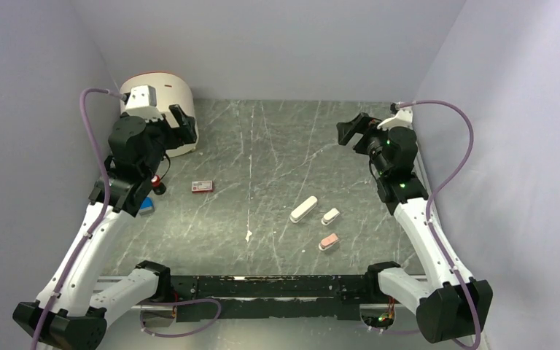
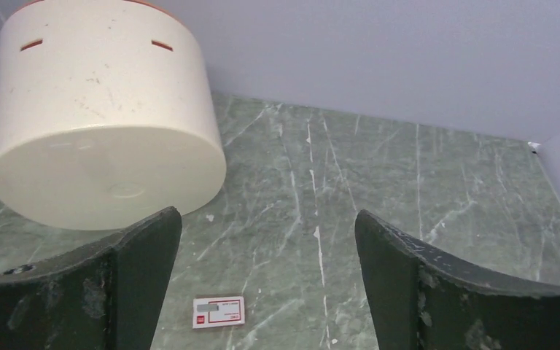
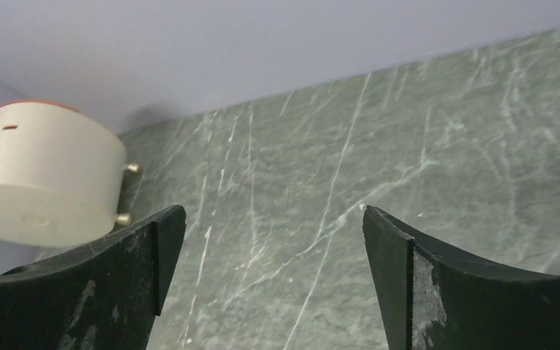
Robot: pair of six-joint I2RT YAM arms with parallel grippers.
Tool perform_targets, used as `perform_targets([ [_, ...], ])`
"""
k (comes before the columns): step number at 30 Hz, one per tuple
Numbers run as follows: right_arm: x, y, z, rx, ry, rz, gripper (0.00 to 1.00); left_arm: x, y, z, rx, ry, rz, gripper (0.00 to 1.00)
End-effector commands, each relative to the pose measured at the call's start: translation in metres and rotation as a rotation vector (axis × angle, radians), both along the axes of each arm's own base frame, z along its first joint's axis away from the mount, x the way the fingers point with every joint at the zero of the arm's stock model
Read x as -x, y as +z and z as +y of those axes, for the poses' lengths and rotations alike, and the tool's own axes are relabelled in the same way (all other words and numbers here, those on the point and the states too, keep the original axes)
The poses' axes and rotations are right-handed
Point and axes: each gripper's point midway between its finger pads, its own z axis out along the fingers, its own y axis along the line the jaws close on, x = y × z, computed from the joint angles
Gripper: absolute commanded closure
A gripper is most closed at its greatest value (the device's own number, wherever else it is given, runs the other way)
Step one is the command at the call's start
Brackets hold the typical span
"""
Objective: Load the staples into the stapler
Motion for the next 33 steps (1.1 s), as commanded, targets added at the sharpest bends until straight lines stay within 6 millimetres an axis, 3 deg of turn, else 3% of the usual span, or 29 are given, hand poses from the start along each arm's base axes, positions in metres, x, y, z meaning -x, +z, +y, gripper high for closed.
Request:
perform_targets([
  [1,0.008,0.008,0.014,-0.079,0.088,-0.053,0.02,-0.004,0.012,-0.013,0.058,-0.074,-0.041,0.05],
  [10,0.002,-0.024,0.044,-0.135,0.249,0.018,0.00,-0.004,-0.016,-0.049,0.124,-0.257,0.018,0.03],
  [18,-0.011,-0.053,0.109,-0.149,0.476,0.035,0.00,-0.004,-0.037,-0.054,0.139,-0.277,0.062,0.03],
  [22,-0.014,-0.071,0.172,-0.139,0.586,0.036,0.00,0.002,-0.023,-0.047,0.117,-0.260,0.029,0.03],
  [27,-0.009,-0.108,0.258,-0.055,0.802,0.084,0.10,0.008,-0.012,-0.036,0.101,-0.216,0.001,0.03],
  [33,-0.006,-0.154,0.323,0.034,0.961,0.154,0.17,0.011,-0.005,-0.028,0.113,-0.169,0.003,0.03],
])
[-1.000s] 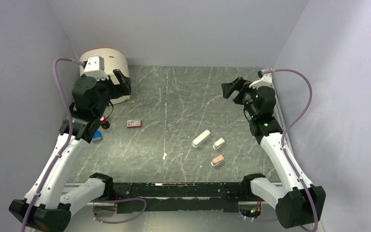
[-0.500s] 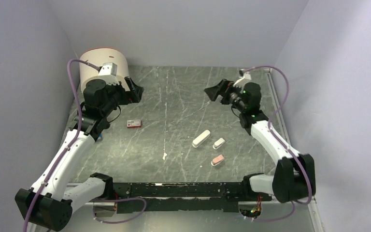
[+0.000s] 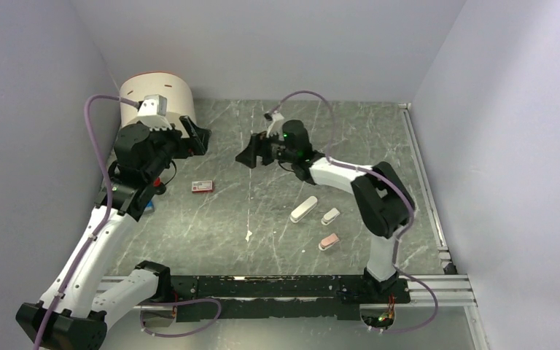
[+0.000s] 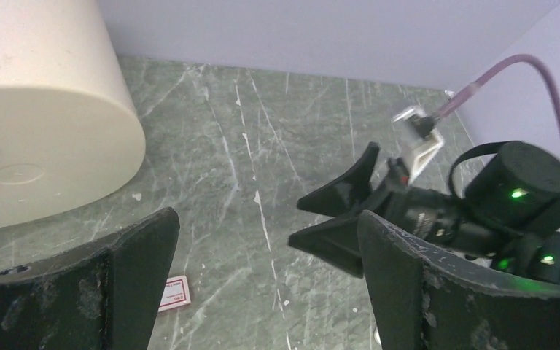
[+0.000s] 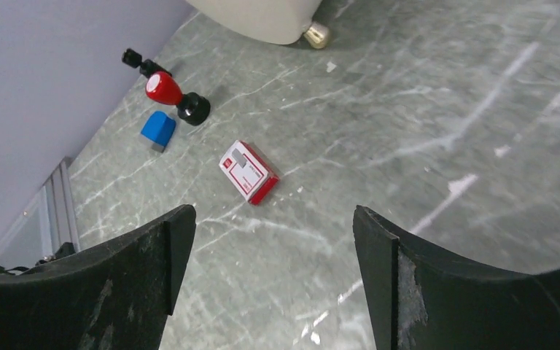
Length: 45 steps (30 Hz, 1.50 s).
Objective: Load the staples into the stapler
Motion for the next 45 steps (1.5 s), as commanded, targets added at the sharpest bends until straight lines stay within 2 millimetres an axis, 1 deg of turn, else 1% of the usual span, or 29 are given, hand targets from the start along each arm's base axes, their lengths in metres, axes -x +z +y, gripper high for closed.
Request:
perform_targets([
  [1,0.006,-0.016,0.043,0.048,0.129,-0.070,0.17,0.000,0.023,0.018,0.006,0.091,-0.035,0.03],
  [5,0.011,-0.043,0.075,0.083,0.194,-0.131,0.20,0.000,0.027,0.031,0.010,0.166,-0.032,0.03],
  [10,0.021,-0.065,0.104,0.146,0.227,-0.293,0.23,0.003,0.031,0.041,0.024,0.220,-0.045,0.03],
  [13,0.026,-0.071,0.116,0.159,0.265,-0.404,0.26,0.004,0.033,0.043,0.023,0.230,-0.048,0.03],
  [14,0.027,-0.077,0.119,0.171,0.278,-0.420,0.27,0.004,0.033,0.044,0.020,0.234,-0.044,0.03],
  [15,0.026,-0.078,0.125,0.179,0.297,-0.442,0.27,0.004,0.033,0.045,0.015,0.240,-0.040,0.03],
  [17,0.026,-0.089,0.132,0.205,0.327,-0.445,0.28,0.005,0.033,0.048,0.009,0.254,-0.034,0.03],
  [19,0.025,-0.102,0.136,0.231,0.348,-0.450,0.28,0.005,0.033,0.050,0.005,0.262,-0.035,0.03],
  [23,0.024,-0.116,0.142,0.277,0.383,-0.469,0.29,0.004,0.035,0.051,0.007,0.270,-0.043,0.03],
  [27,0.036,-0.136,0.147,0.327,0.493,-0.475,0.34,0.005,0.039,0.052,0.017,0.276,-0.064,0.03],
  [30,0.048,-0.143,0.152,0.343,0.577,-0.487,0.36,0.006,0.042,0.054,0.016,0.283,-0.074,0.03],
  [33,0.056,-0.146,0.157,0.348,0.629,-0.500,0.36,0.006,0.041,0.055,0.012,0.288,-0.070,0.03],
  [39,0.058,-0.155,0.165,0.391,0.658,-0.497,0.38,0.005,0.039,0.053,0.006,0.276,-0.058,0.03],
  [41,0.057,-0.156,0.166,0.395,0.657,-0.492,0.43,0.005,0.038,0.053,0.004,0.276,-0.054,0.03],
  [45,0.050,-0.160,0.167,0.426,0.622,-0.449,0.59,0.004,0.036,0.052,0.011,0.273,-0.054,0.03],
])
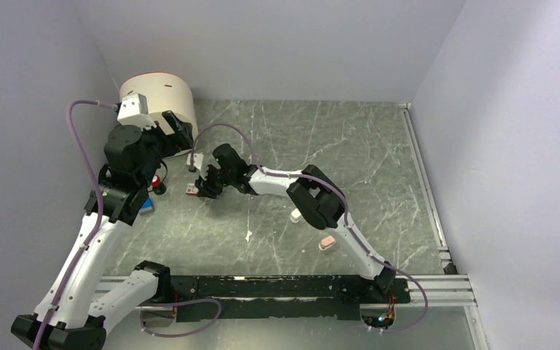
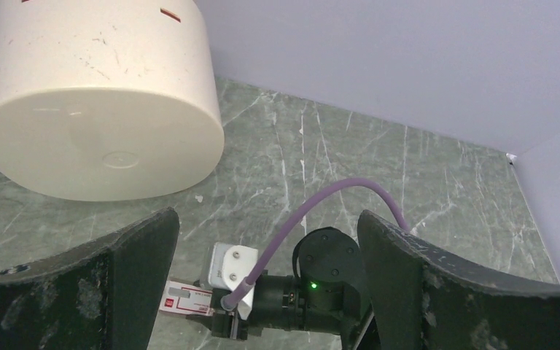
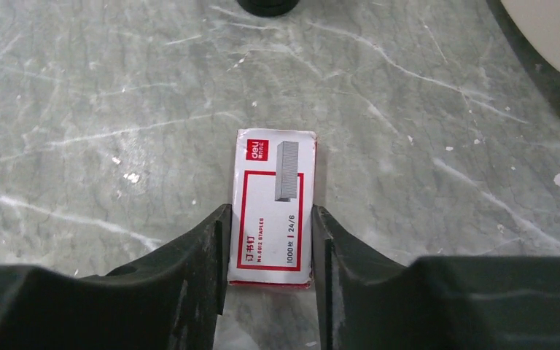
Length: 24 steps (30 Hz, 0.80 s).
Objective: Load the staples into the stapler
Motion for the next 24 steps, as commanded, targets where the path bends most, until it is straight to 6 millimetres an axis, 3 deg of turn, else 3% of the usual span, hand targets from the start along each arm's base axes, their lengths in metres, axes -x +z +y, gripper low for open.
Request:
perform_targets([
  [1,-0.003,-0.028,-0.006,0.095,-0.043,0.045,0.62,-0.001,0.015,0.003,0.020,0.010,-0.040,0.03],
  [9,-0.006,-0.022,-0.037,0.142,-0.058,-0.008,0.71,-0.006,0.013,-0.014,0.067,-0.055,-0.016,0.03],
  [15,-0.009,-0.012,-0.088,0.165,-0.011,0.020,0.73,-0.012,0.001,-0.025,0.110,-0.089,0.024,0.03],
  [19,-0.013,-0.013,-0.135,0.235,0.037,0.033,0.73,-0.019,-0.017,-0.036,0.156,-0.119,0.075,0.05],
  [24,-0.014,-0.024,-0.173,0.328,0.076,0.078,0.71,-0.027,-0.056,-0.053,0.223,-0.155,0.175,0.06],
])
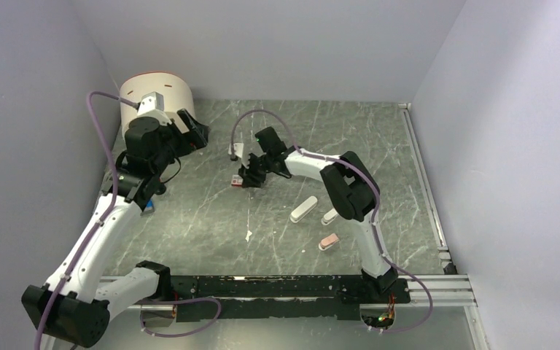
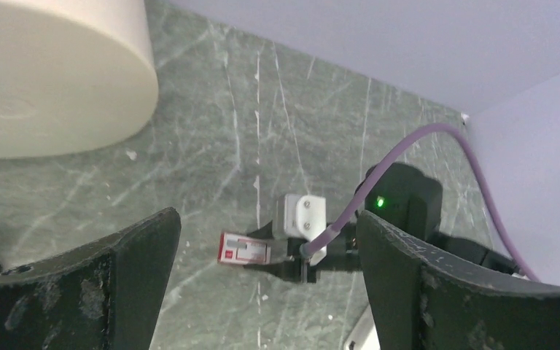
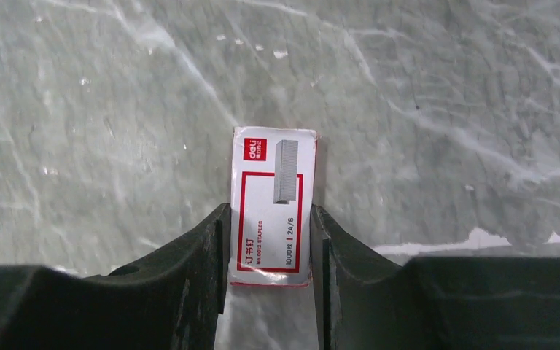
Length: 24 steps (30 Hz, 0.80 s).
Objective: Load the staples into the stapler
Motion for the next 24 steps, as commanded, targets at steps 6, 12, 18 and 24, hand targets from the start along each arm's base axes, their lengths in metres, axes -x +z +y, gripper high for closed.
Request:
perform_targets([
  [6,0.015,-0.040,-0.053,0.232,0.059,0.057,0.49,-0.017,-0.084,-0.027,0.123,-0.042,0.217,0.05],
  [12,0.013,-0.031,-0.038,0.163,0.071,0.057,0.40,-0.018,-0.132,-0.029,0.144,-0.016,0.325,0.03],
  [18,0.016,-0.039,-0.031,0.156,0.115,0.091,0.49,-0.011,-0.166,-0.013,0.201,0.115,0.348,0.18],
  [24,0.016,-0.038,-0.030,0.152,0.130,0.071,0.63,-0.009,-0.197,-0.032,0.223,0.019,0.406,0.24],
])
